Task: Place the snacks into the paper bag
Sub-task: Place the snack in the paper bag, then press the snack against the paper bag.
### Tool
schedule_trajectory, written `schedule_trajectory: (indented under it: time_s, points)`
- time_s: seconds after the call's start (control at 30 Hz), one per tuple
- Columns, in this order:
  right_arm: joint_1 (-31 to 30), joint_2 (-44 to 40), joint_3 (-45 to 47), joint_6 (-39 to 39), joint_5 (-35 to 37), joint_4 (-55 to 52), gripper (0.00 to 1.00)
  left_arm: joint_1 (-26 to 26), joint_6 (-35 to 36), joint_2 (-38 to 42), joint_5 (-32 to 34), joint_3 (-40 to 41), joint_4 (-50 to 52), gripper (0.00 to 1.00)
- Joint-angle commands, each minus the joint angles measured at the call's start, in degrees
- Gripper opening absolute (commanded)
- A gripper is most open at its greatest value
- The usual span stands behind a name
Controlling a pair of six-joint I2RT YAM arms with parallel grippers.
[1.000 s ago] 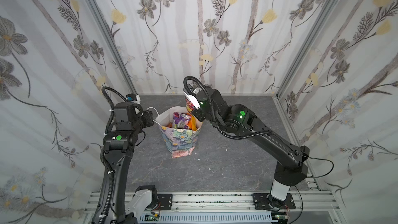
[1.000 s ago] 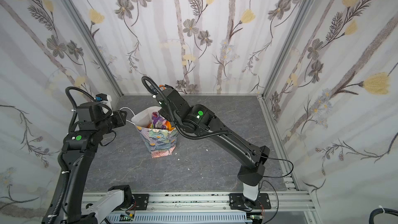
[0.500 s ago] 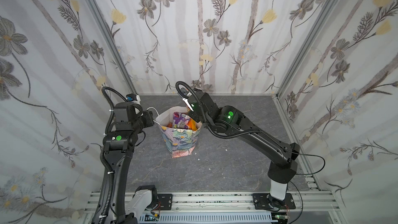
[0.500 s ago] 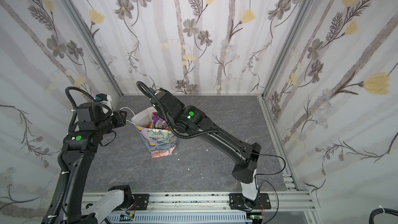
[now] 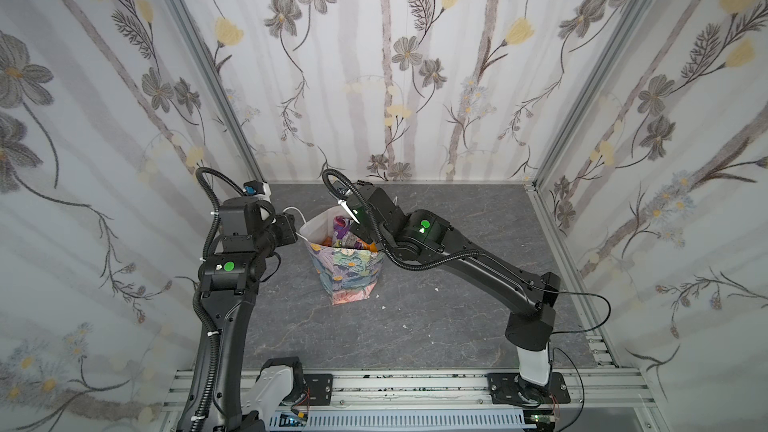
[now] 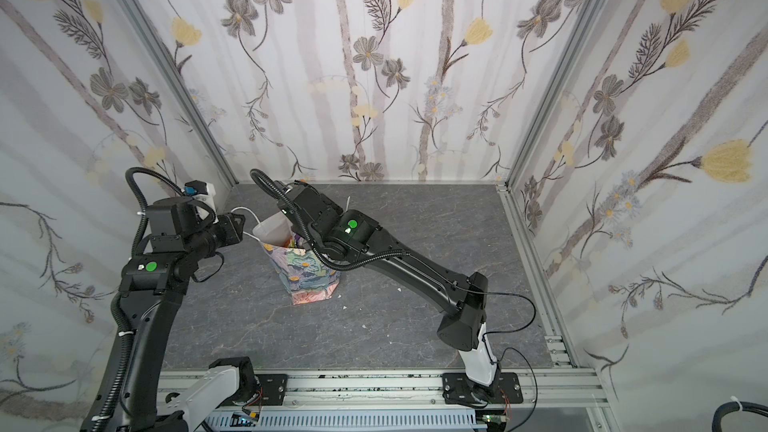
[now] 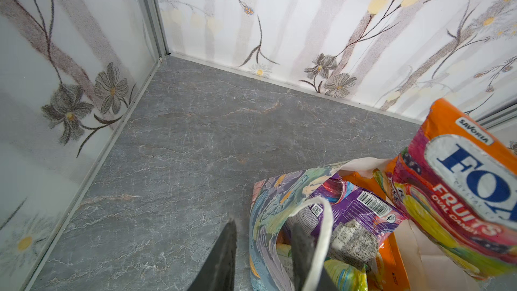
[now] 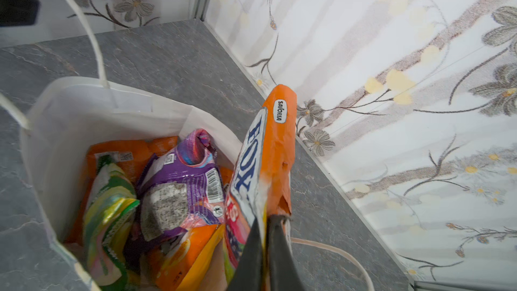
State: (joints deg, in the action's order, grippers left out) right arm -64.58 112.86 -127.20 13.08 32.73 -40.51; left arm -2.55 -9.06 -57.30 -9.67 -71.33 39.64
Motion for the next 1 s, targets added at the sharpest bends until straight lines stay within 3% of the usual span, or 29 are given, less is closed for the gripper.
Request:
schedule_trajectory:
  time_s: [0.0,0.17,0.27,0.33,0.4,0.5,0.6,0.73,0.97]
  points:
    - [-0.64,1.03,-0.57,-0.16,-3.78,4.41,0.18,0.02,-0.08,-0.01,-0.15,-0.21,-1.12,0.32]
    - [-0.98,4.64,-3.80,-1.49,-7.95,3.01,0.17,-0.09,-0.01,0.15,0.09,-0.16,-1.01,0.32]
    - [-0.90,5.57,-4.70,-2.58,-15.44,2.94,0.19,-0.01,0.00,0.08,0.09,-0.21,-1.03,0.32]
    - [-0.90,5.95,-6.45,-3.65,-21.43,2.56,0.27,-0.02,0.00,-0.08,0.09,-0.20,-1.04,0.32]
    - [-0.58,5.52,-7.85,-5.05,-28.33,2.47,0.44,-0.09,0.00,-0.10,0.11,-0.21,-1.03,0.32]
    - [0.46,3.80,-8.60,-7.59,-34.65,3.14,0.52,-0.09,-0.05,-0.05,0.26,-0.21,-0.97,0.32]
    - [2.31,2.18,-8.51,-10.27,-35.71,2.56,0.52,-0.08,-0.02,0.08,0.36,-0.21,-0.92,0.31]
    - [5.98,1.66,-8.51,-11.88,-39.27,-1.84,0.39,-0.03,0.01,0.28,0.38,-0.05,-0.88,0.31]
    - [9.51,3.91,-8.24,-8.97,-37.60,-10.55,0.22,-0.08,0.00,0.30,0.31,0.06,-1.06,0.26]
